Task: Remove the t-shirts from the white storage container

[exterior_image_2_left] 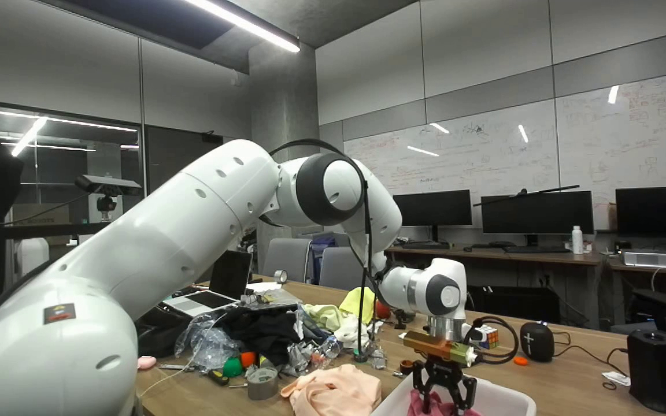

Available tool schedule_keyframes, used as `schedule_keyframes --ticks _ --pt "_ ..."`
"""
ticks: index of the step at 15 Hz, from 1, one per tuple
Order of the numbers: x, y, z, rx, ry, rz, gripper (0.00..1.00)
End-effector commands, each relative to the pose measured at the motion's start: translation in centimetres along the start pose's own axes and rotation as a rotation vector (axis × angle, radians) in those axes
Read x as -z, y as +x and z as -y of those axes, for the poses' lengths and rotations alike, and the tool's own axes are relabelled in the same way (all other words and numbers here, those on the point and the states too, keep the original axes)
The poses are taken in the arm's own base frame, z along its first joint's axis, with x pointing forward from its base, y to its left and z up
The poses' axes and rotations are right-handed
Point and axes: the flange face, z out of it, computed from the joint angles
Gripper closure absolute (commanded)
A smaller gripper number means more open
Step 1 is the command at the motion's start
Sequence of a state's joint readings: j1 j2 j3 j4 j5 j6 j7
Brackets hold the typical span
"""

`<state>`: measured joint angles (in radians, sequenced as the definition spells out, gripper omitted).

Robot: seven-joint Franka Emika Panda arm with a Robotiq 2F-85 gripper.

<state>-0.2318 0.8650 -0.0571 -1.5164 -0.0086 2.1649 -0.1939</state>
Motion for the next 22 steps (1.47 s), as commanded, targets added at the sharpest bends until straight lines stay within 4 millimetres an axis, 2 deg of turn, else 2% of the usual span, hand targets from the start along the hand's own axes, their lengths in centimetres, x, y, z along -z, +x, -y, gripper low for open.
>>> schedule_keyframes --ticks 1,6,8,10,12,14,17,22 --pt "1.0 0.5 -0.2 0.001 0.047 -0.015 0.62" --pt "1.4 0.4 -0.6 -0.021 0.089 -0.022 0.96" --pt "1.6 0.3 -0.9 -0.028 0.107 -0.030 1.00" --pt "2.2 0.2 -1.1 -0.041 0.127 -0.045 0.95" --pt "3.7 -0.3 -1.1 -0.047 0.115 -0.065 0.96" --pt "5.7 -1.1 -1.1 -0.054 0.093 -0.083 0.96" --pt "10.1 -3.5 -1.1 -0.071 0.066 -0.136 0.97" --pt "18.1 -8.8 0.4 -0.082 0.018 -0.259 0.97"
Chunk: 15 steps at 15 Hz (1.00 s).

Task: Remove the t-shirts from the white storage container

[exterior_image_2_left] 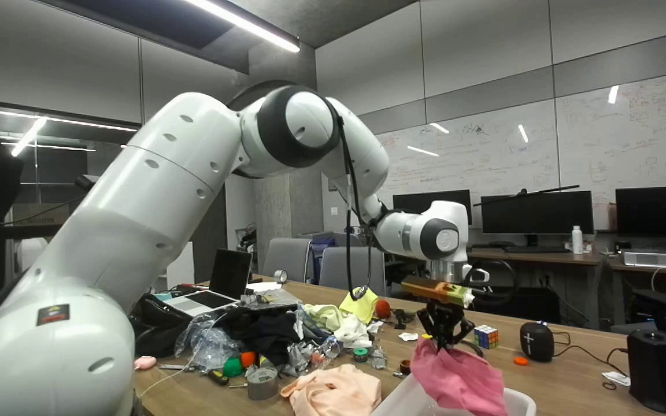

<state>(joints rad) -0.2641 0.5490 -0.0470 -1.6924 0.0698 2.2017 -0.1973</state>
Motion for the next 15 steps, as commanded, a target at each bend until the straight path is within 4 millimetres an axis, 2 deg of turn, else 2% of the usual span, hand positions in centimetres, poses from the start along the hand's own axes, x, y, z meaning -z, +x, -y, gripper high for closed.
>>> schedule_keyframes --ticks 1,3,5,7,11,13,15 --pt "6.8 -4.3 2.4 0.004 -0.052 -0.100 0.97" --pt "10.3 -5.7 4.3 0.027 -0.088 -0.150 0.97" --pt "13.6 -7.1 7.0 0.055 -0.133 -0.182 0.97" --pt "16.0 -8.0 10.1 0.090 -0.177 -0.202 0.97" --pt "18.5 -9.4 18.3 0.230 -0.246 -0.229 0.97" --pt "18.8 -10.0 22.7 0.312 -0.268 -0.234 0.97" --pt "18.7 -10.8 26.1 0.393 -0.280 -0.237 0.97"
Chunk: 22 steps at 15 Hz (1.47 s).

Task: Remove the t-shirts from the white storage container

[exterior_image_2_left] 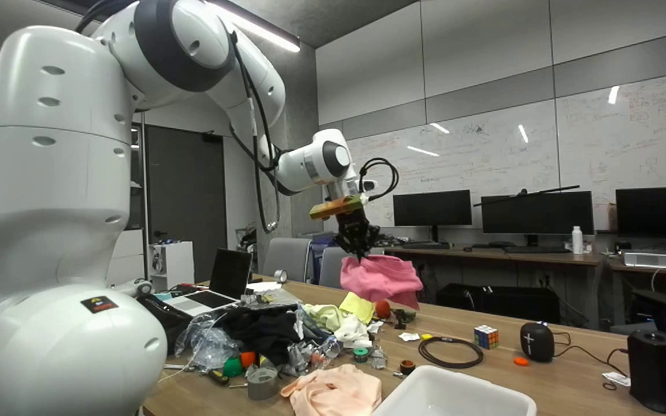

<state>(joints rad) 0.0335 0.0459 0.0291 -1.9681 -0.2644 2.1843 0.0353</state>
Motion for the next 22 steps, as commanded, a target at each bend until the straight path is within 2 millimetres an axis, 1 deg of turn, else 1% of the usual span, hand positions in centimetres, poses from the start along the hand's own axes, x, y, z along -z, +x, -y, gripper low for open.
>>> schedule_keyframes --ticks 1,2,4,7,8,9,11,12,14,15,17,18,20,22 --pt "2.4 0.4 5.4 0.123 -0.021 -0.029 0.97" --pt "2.7 0.5 6.8 0.153 -0.020 -0.041 0.97" --pt "3.5 0.4 8.9 0.186 -0.005 -0.058 0.97" --pt "4.1 0.0 10.8 0.223 0.016 -0.078 0.97" --pt "4.1 -0.1 11.1 0.233 0.019 -0.077 0.67" --pt "4.1 -0.2 11.3 0.245 0.010 -0.082 0.66" --pt "4.1 -0.4 11.3 0.244 0.009 -0.078 0.52" --pt "4.1 -0.4 11.2 0.244 0.013 -0.074 0.43" --pt "3.9 -0.6 10.7 0.226 0.007 -0.065 0.30" --pt "3.8 -0.6 10.3 0.217 0.005 -0.059 0.21" --pt "3.4 -1.1 8.8 0.181 -0.019 -0.034 0.06" --pt "3.3 -1.5 7.7 0.155 -0.045 -0.024 0.01" --pt "3.1 -2.6 5.4 0.100 -0.078 -0.002 0.00" --pt "3.1 -4.3 3.0 0.036 -0.104 0.011 0.00"
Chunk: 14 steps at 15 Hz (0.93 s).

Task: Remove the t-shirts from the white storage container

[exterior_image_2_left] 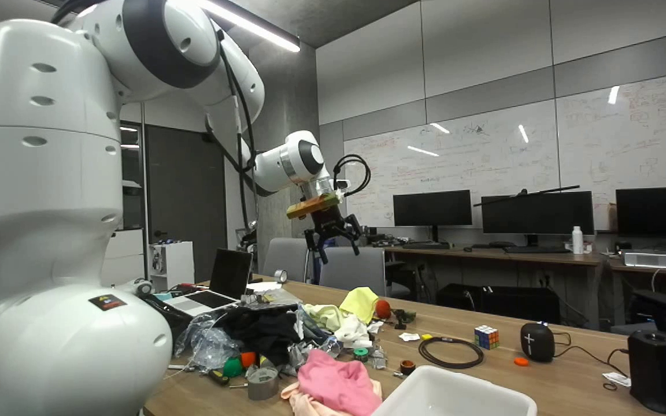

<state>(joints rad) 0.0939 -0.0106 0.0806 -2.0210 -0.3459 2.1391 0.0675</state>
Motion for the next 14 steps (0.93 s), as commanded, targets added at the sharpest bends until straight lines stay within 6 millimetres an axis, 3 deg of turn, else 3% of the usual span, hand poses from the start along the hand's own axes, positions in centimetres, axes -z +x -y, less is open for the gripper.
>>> schedule_keyframes --ticks 1,5,9,14 --pt "0.9 -4.1 -3.3 -0.118 -0.045 0.019 0.00" --pt "0.6 -8.2 -5.1 -0.222 -0.032 0.099 0.00" --pt "0.6 -12.0 -5.1 -0.314 -0.001 0.137 0.00" --pt "1.9 -14.5 -4.5 -0.426 0.056 0.095 0.00"
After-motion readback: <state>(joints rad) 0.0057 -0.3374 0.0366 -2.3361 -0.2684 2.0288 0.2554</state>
